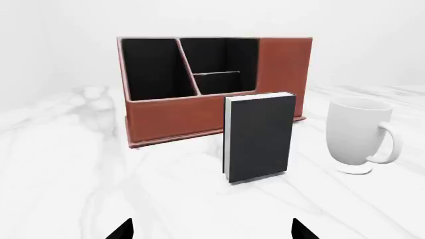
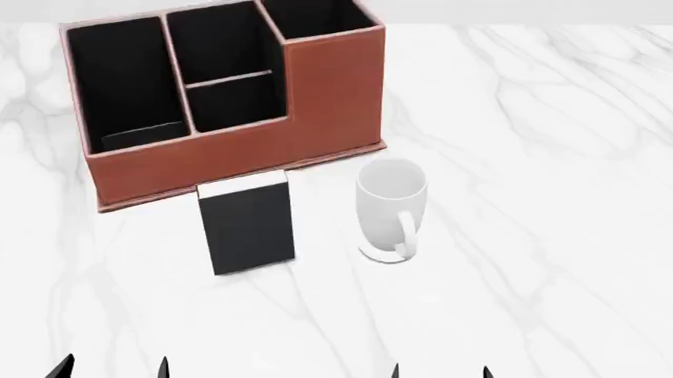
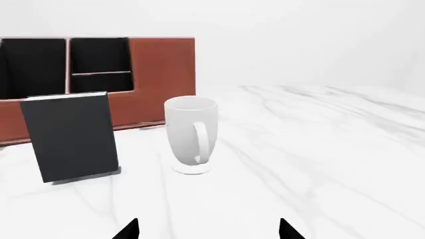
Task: Pick up the book and place it in the front compartment of the caddy.
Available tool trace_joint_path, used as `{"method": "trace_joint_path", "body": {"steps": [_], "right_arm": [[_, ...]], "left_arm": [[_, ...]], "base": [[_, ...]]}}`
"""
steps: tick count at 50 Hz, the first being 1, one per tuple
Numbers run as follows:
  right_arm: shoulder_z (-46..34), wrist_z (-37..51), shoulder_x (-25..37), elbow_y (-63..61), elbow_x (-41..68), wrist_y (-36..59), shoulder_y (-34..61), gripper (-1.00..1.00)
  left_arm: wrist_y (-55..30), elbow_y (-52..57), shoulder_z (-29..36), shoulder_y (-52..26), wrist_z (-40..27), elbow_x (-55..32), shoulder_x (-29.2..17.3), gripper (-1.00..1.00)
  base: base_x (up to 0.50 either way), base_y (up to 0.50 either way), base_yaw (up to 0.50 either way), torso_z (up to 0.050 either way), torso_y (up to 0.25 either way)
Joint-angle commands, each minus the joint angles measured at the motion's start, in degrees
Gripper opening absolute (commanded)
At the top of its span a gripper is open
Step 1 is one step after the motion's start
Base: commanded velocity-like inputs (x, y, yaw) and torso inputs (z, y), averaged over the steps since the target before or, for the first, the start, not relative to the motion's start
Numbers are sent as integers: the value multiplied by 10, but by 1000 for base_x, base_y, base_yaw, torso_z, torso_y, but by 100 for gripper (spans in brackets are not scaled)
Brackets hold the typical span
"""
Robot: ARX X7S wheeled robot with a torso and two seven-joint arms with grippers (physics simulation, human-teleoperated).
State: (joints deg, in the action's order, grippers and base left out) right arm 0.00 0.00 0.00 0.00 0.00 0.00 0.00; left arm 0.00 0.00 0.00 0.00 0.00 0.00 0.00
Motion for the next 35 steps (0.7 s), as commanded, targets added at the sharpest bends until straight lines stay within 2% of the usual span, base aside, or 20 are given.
{"method": "trace_joint_path", "body": {"steps": [1, 12, 13, 14, 15, 23, 24, 25, 31, 33, 35], "right_arm": [[-16, 14, 9, 2, -1, 6, 2, 100], [-44, 39, 28, -2, -7, 2, -1, 100], [-54, 79, 1, 86, -15, -86, 27, 100], [-52, 48, 34, 4, -4, -9, -1, 100], [-53, 49, 35, -6, -3, -1, -3, 100], [-59, 59, 41, -12, 1, -6, -5, 100], [-59, 59, 42, -18, 5, -13, -8, 100], [-59, 60, 43, -20, 5, -16, -9, 100], [-55, 91, 47, -54, -13, -9, -7, 100], [-46, 89, 49, -116, 4, 31, -8, 100], [-40, 88, 51, -151, 19, 49, -7, 100]], "left_arm": [[-2, -2, 10, -1, -8, -12, -9, 100], [-4, 1, 23, 0, -15, -51, -26, 100], [86, -59, 10, 19, -86, 56, -2, 100], [0, 0, 22, 1, -13, -30, -24, 100], [-7, 4, 23, 2, -16, -50, -26, 100], [1, 1, 38, 2, -45, -26, -35, 100], [-26, -2, 48, -5, -72, 16, -38, 100], [-30, -6, 50, -8, -76, 20, -38, 100], [-67, 28, 33, -20, -84, -9, -38, 100], [-131, 83, 36, -26, -81, -11, -45, 100], [-160, 118, 35, -29, -85, -10, -50, 100]], "base": [[0, 0, 0, 0, 0], [0, 0, 0, 0, 0], [0, 0, 0, 0, 0], [0, 0, 0, 0, 0], [0, 0, 0, 0, 0], [0, 0, 0, 0, 0], [0, 0, 0, 0, 0], [0, 0, 0, 0, 0], [0, 0, 0, 0, 0], [78, 0, 0, 0, 0], [248, 0, 0, 0, 0]]}}
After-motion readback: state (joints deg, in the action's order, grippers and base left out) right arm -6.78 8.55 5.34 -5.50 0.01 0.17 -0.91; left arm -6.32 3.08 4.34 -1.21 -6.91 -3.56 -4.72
